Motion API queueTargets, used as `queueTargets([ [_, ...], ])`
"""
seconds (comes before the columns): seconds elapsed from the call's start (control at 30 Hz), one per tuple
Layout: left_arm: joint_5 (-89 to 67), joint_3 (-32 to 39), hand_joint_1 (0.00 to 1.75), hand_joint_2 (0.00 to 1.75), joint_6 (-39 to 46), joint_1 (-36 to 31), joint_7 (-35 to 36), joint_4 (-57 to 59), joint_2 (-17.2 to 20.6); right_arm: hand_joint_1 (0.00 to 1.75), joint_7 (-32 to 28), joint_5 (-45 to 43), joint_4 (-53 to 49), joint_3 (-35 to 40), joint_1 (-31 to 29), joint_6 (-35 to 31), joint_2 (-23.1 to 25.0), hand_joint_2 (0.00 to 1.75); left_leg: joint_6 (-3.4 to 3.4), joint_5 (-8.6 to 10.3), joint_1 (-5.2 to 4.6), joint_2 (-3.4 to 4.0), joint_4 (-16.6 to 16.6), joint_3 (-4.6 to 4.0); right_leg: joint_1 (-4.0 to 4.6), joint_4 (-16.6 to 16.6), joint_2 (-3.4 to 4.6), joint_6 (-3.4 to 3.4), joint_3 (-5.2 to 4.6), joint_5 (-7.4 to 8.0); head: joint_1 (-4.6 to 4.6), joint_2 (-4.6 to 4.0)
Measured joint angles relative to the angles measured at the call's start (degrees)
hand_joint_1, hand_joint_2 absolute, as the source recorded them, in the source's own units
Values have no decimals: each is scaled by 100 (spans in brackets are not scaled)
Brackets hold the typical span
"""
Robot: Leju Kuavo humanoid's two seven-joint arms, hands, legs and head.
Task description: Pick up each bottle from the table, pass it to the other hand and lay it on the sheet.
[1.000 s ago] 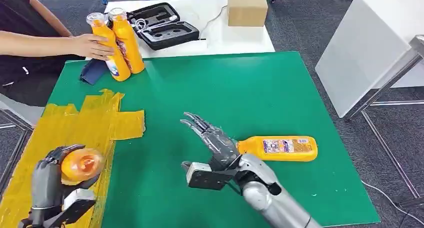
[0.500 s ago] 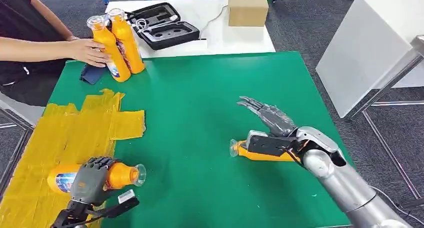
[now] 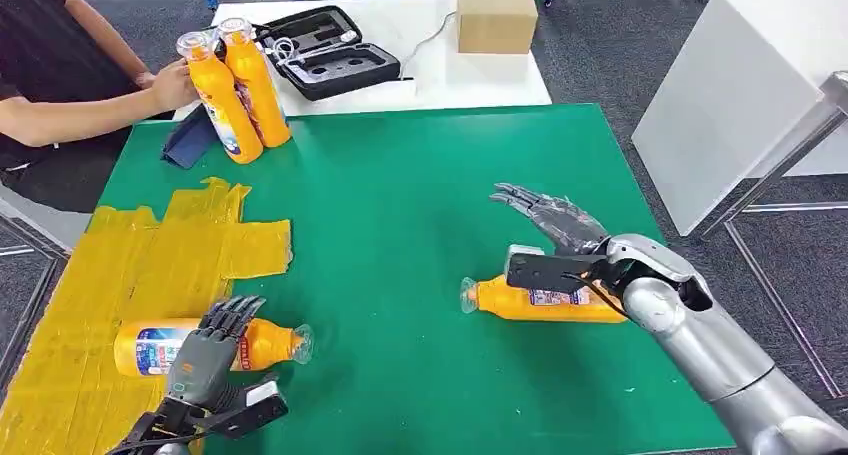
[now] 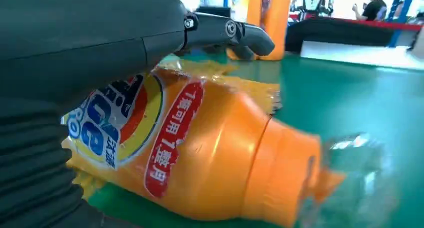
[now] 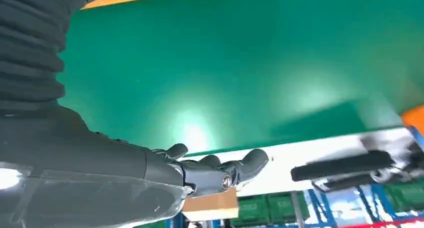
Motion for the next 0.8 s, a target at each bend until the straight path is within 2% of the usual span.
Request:
queueTargets([
  [0.13, 450, 75, 0, 0, -140, 93, -213, -184, -4, 0, -9, 402, 292, 138, 233, -419, 127, 175, 0, 0, 1, 1, 0, -2, 1, 0, 1, 0, -3, 0, 0, 0],
  [0.33, 975, 191, 0, 0, -213, 208, -493, -385, -31, 0, -4, 500, 460, 217, 451, -460, 184, 175, 0, 0, 4, 1, 0, -5, 2, 0, 0, -1, -11, -1, 0, 0],
  [0.53, 2870, 799, 0, 0, -1006, 486, -1358, -1190, -201, 0, -22, 880, 381, -146, 1259, -633, 68, 175, 2, -3, 0, -1, 0, -16, 0, -2, -5, 0, -15, -2, -2, 0],
  [0.8, 3307, 1314, 0, 0, -1552, 702, -1441, -1876, -468, 0, -7, 1173, 94, -614, 1829, -663, -24, 175, 3, -3, 0, -2, 0, -12, -1, -3, -4, 0, -16, -2, -2, 0],
])
